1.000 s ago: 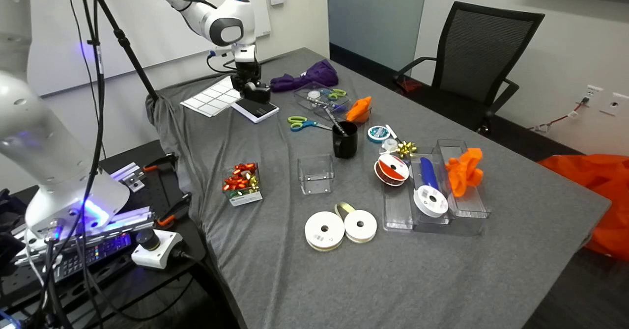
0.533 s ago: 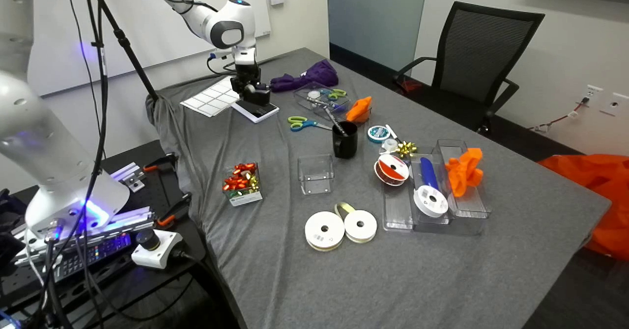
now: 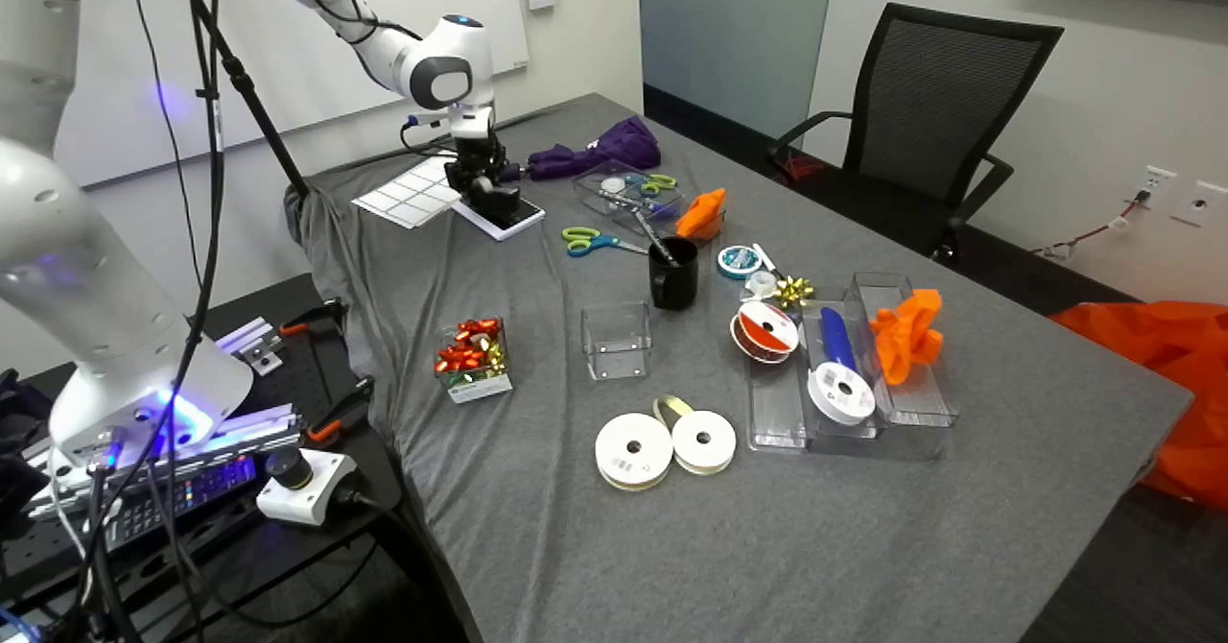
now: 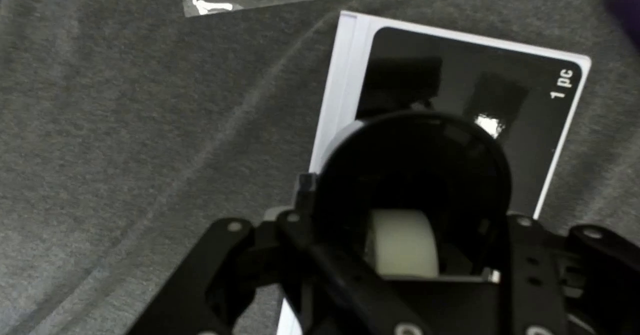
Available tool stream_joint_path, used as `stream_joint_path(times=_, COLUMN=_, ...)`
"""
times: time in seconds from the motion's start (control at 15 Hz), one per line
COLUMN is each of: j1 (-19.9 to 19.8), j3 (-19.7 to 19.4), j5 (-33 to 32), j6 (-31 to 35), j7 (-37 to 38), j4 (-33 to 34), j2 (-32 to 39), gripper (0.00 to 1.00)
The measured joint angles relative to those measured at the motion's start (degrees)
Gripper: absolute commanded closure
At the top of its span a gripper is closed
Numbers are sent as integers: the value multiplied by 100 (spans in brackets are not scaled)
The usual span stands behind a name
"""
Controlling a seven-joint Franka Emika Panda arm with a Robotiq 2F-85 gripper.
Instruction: Move the tape and place it on another object
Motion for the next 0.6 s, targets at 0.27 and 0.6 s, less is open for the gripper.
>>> stream_joint_path(times=0.27, j1=199, j3=-20, j5=-15, j6=650, j7=625, j4=40, j2=209, gripper=58)
stream_joint_path(times=0.6, j1=398, j3=-175, j5=-167, j6=1013, j7=1094, j4=38, j2=248, gripper=0)
